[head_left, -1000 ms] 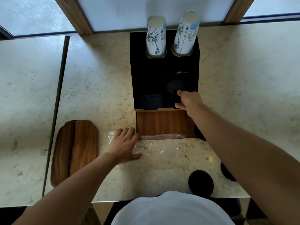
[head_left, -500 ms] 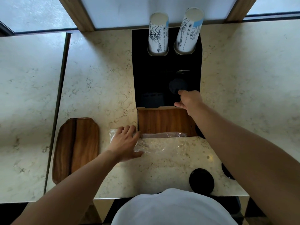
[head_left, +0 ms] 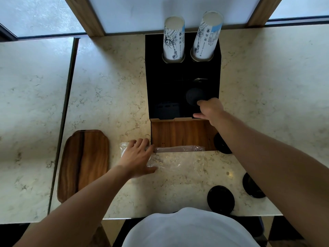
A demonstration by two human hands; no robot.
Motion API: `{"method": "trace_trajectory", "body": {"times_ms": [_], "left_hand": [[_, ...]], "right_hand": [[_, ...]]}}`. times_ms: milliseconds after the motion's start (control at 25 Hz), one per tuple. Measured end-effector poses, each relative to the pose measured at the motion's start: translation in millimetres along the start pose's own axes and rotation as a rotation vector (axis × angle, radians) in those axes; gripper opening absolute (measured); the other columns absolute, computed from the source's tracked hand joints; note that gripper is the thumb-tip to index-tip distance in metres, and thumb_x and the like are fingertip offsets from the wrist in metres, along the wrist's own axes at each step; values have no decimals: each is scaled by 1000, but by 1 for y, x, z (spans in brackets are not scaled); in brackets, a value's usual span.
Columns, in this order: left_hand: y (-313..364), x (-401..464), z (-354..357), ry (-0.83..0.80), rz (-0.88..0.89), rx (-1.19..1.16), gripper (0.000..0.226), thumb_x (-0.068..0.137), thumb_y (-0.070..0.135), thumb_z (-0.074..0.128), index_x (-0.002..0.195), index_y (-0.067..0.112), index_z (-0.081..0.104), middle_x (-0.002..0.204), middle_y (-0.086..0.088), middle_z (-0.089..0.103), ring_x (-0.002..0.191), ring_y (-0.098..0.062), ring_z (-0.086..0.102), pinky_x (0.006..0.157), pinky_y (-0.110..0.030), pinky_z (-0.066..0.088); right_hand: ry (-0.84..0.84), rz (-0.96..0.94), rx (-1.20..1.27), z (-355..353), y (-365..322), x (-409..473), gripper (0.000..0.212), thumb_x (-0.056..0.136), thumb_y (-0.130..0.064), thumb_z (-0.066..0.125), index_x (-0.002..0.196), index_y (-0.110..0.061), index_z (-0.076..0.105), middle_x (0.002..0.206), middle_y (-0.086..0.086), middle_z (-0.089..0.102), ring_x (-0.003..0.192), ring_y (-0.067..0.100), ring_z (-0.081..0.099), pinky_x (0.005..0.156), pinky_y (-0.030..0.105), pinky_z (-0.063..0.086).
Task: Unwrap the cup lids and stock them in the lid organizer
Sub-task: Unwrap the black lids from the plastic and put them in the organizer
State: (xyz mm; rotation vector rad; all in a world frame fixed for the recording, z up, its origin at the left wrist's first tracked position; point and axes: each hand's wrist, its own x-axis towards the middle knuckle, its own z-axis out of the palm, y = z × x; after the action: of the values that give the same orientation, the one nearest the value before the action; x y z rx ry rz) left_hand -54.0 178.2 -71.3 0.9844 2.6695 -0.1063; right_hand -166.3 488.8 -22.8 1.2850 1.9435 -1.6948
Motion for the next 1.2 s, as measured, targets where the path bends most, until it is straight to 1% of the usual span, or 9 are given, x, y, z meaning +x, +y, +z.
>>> {"method": "trace_trajectory", "body": {"times_ms": [160, 560, 680, 760, 840, 960, 1080, 1120, 1200], "left_hand": [[0, -1, 0, -1, -3, 1, 86, 72, 83, 47, 127, 17, 58, 120, -9, 56, 110, -31, 50, 98, -49, 46], [1, 0, -1, -6, -5, 7, 87, 73, 83, 50, 131, 17, 56, 122, -9, 56, 111, -30, 51, 99, -49, 45], [1, -1, -3, -8, -6, 7, 87, 73, 82, 51, 130, 17, 56, 122, -9, 55, 110, -31, 51, 99, -48, 45], [2, -1, -4, -12, -10, 9, 87, 74, 82, 50, 132, 17, 56, 123, -9, 55, 111, -31, 51, 100, -49, 44], [3, -1, -5, -22, -20, 9, 88, 74, 83, 48, 133, 18, 55, 124, -9, 55, 113, -31, 51, 101, -49, 43], [4, -1, -5, -33, -32, 8, 89, 75, 83, 46, 135, 19, 54, 125, -8, 55, 114, -31, 50, 102, -48, 42], [3, -1, -4, -29, -30, 9, 89, 74, 84, 46, 134, 19, 54, 125, -9, 55, 113, -31, 51, 101, -49, 43], [3, -1, -3, -27, -30, 8, 88, 74, 84, 46, 134, 19, 54, 124, -9, 55, 113, -31, 51, 101, -49, 43], [3, -1, -3, -26, -30, 9, 88, 74, 84, 45, 133, 19, 55, 124, -8, 55, 113, -31, 50, 101, -49, 43]], "right_hand": [[9, -10, -25, 0, -5, -3, 55, 97, -22, 66, 145, -2, 45, 152, 17, 47, 69, 20, 77, 75, 37, 65], [34, 6, 2, 0, -8, -7, 53, 103, -30, 54, 150, -8, 42, 155, 11, 45, 69, 21, 75, 78, 38, 65], [31, -16, -18, -3, -4, -4, 50, 102, -31, 56, 144, -6, 48, 149, 12, 52, 67, 21, 75, 77, 39, 65], [42, -53, -88, -5, -1, -3, 47, 101, -33, 58, 138, -4, 54, 136, 15, 64, 61, 18, 75, 72, 38, 65], [70, -156, -212, -6, 0, -4, 50, 102, -33, 56, 145, -8, 48, 129, 16, 68, 56, 18, 74, 65, 34, 65], [81, -310, -320, -5, -1, -7, 54, 105, -29, 50, 156, -22, 34, 133, 17, 65, 58, 23, 75, 57, 34, 64], [48, -307, -334, -2, -4, -13, 56, 105, -39, 45, 157, -26, 31, 137, 17, 60, 64, 26, 75, 53, 36, 64], [42, -316, -368, -1, -4, -13, 62, 102, -45, 47, 158, -25, 29, 136, 18, 60, 71, 28, 76, 58, 40, 65], [32, -361, -470, 1, 0, -11, 80, 93, -51, 56, 159, -21, 22, 141, 20, 53, 99, 35, 72, 80, 49, 63]]}}
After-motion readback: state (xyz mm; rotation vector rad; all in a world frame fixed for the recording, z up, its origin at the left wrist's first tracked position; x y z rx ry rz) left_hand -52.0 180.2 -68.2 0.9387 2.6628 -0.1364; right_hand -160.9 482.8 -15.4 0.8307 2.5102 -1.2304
